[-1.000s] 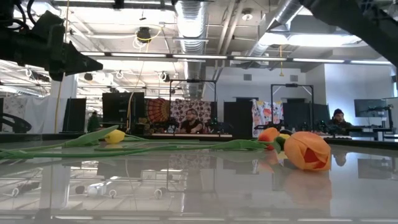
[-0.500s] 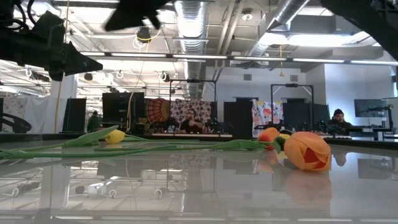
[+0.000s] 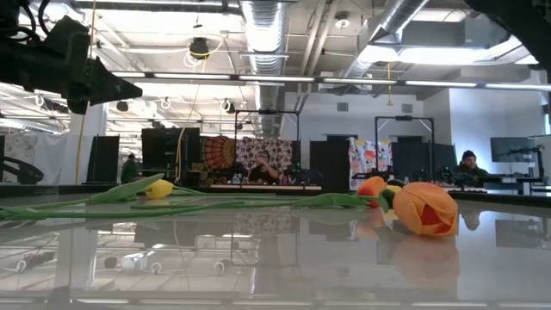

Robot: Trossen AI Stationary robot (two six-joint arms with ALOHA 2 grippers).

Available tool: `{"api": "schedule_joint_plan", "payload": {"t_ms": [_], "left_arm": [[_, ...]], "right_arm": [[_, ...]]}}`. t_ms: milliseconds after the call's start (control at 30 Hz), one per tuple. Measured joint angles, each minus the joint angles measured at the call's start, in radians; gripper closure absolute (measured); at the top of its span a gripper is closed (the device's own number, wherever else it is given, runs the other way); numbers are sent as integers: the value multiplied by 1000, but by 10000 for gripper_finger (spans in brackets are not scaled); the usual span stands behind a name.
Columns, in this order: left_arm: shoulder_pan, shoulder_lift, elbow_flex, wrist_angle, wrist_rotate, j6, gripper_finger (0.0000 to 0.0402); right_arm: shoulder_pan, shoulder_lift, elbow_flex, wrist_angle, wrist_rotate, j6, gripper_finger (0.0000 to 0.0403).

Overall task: Sort flowers into vase by color
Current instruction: Put the black flower into the pink flower vase, then put the bottom red flower into the pink flower vase

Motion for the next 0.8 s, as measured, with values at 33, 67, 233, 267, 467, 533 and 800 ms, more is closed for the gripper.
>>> {"api": "schedule_joint_plan", "payload": {"t_ms": [33,67,233,267,467,533,800], "left_arm": [[0,0,0,0,1,-5,401],[0,0,0,0,1,-14,401],[0,0,0,0,1,-23,401],[0,0,0,0,2,-17,401],[0,0,0,0,12,-13,401],[0,0,0,1,30,-21,401],[0,0,0,3,62,-25,401]], "right_arm": [[0,17,-1,58,0,-8,382],[0,27,-5,71,-5,-10,382],[21,21,-2,152,-278,-20,381],[34,17,-1,167,-313,-35,381],[52,9,-2,26,-189,-56,382],[36,9,-3,-41,-106,-29,382],[22,7,-2,-186,40,20,381]]}}
